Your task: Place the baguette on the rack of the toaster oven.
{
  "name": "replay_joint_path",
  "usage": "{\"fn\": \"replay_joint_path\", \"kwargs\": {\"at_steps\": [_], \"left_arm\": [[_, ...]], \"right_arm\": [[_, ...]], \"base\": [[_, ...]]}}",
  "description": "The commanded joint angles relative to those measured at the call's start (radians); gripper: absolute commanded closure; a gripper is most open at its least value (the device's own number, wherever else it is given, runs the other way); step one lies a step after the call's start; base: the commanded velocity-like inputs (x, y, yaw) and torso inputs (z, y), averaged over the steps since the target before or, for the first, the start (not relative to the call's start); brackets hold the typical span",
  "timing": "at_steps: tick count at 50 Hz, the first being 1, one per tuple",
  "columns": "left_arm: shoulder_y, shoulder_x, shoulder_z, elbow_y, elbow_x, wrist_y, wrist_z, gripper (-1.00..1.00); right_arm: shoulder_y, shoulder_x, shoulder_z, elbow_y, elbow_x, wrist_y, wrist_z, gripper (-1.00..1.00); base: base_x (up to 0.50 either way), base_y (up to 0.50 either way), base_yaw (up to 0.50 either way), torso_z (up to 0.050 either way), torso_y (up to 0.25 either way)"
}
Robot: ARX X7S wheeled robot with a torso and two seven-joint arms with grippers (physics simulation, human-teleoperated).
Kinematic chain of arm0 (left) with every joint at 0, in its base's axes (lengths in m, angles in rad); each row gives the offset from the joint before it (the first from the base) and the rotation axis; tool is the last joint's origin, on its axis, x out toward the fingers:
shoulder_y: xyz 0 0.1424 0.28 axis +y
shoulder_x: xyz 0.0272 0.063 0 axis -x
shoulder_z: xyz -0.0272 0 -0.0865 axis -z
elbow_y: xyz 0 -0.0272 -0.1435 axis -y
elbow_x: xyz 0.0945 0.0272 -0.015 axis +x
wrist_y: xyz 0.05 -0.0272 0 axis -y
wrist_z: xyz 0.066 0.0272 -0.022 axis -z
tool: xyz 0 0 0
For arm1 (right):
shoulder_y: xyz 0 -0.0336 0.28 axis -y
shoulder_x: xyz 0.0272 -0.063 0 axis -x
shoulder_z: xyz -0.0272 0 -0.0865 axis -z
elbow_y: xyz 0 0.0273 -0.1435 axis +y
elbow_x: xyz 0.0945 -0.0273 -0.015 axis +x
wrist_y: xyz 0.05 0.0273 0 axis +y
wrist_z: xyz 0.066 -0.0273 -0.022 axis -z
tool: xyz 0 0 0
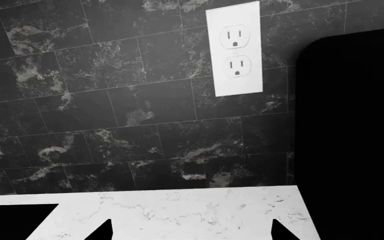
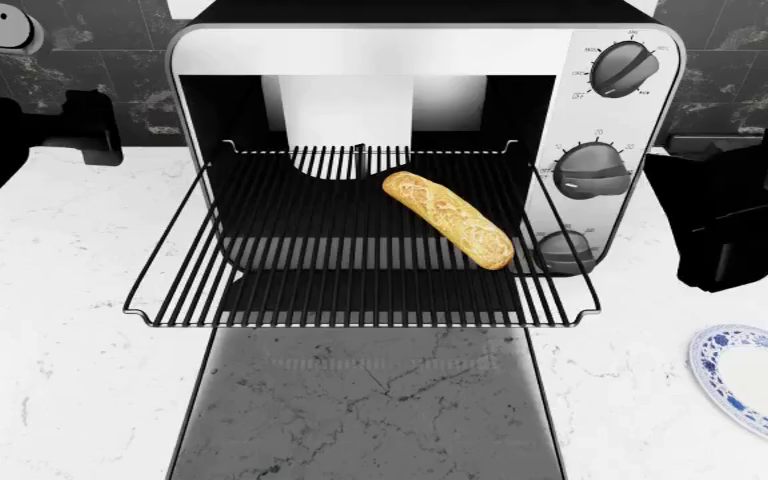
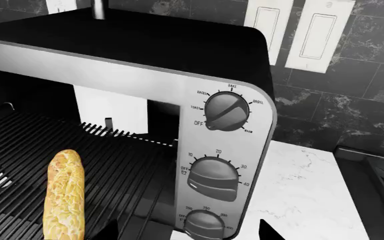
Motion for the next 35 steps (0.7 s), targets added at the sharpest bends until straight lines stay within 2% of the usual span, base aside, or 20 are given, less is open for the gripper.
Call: {"fn": "replay_joint_path", "kwargs": {"at_steps": [1,3,8,12,14,18,20,22,23,24,27,32,35], "left_arm": [[-0.008,0.008,-0.015,-0.002,-0.010,0.007,0.014,-1.00],[-0.007,0.005,-0.015,-0.001,-0.010,0.005,0.013,-1.00],[-0.007,0.003,-0.019,0.003,-0.013,0.002,0.011,-1.00],[-0.007,0.002,-0.021,0.000,-0.013,0.005,0.011,-1.00],[-0.007,0.004,-0.021,-0.001,-0.014,0.006,0.010,-1.00],[-0.009,0.002,-0.024,0.005,-0.018,0.000,0.010,-1.00],[-0.006,0.001,-0.027,0.006,-0.020,0.001,0.009,-1.00],[-0.001,0.001,-0.027,0.008,-0.019,0.002,0.008,-1.00],[0.002,0.001,-0.029,0.010,-0.021,0.001,0.007,-1.00],[-0.010,0.001,-0.049,0.024,-0.033,-0.019,0.000,-1.00],[-0.018,0.001,-0.048,0.033,-0.038,-0.030,0.000,-1.00],[-0.020,0.002,-0.037,0.029,-0.036,-0.025,0.002,-1.00],[-0.024,-0.001,-0.034,0.031,-0.037,-0.031,0.002,-1.00]], "right_arm": [[-0.029,0.208,0.066,-0.018,-0.072,-0.014,-0.021,-1.00],[-0.033,0.188,0.061,-0.012,-0.090,-0.013,-0.011,-1.00],[0.019,0.237,0.103,0.006,-0.058,0.049,0.047,-1.00],[0.070,0.249,0.142,0.029,-0.035,0.131,0.153,-1.00],[0.076,0.231,0.138,0.040,-0.048,0.177,0.238,-1.00],[0.076,0.215,0.138,0.039,-0.094,0.163,0.300,-1.00],[0.097,0.194,0.169,0.012,-0.184,0.163,0.257,-1.00],[0.079,0.202,0.156,0.011,-0.172,0.134,0.283,-1.00],[0.052,0.227,0.143,-0.005,-0.188,0.058,0.303,-1.00],[0.017,0.197,0.122,-0.036,-0.187,-0.006,0.290,-1.00],[-0.007,0.197,0.112,-0.045,-0.212,-0.038,0.272,-1.00],[-0.106,0.242,0.052,-0.093,-0.303,-0.186,0.176,-1.00],[-0.127,0.188,0.032,-0.080,-0.331,-0.191,0.160,-1.00]], "base": [[0.00,0.00,0.00,0.000,0.000],[0.00,0.00,0.00,0.000,0.000],[0.00,0.00,0.00,0.000,0.000],[0.00,0.00,0.00,0.000,0.000],[0.00,0.00,0.00,0.000,0.000],[0.00,0.00,0.00,0.000,0.000],[0.00,0.00,0.00,0.000,0.000],[0.00,0.00,0.00,0.000,0.000],[0.00,0.00,0.00,0.000,0.000],[0.00,0.00,0.00,0.000,0.000],[0.00,0.00,0.00,0.000,0.000],[0.00,0.00,0.00,0.000,0.000],[0.00,0.00,0.00,0.000,0.000]]}}
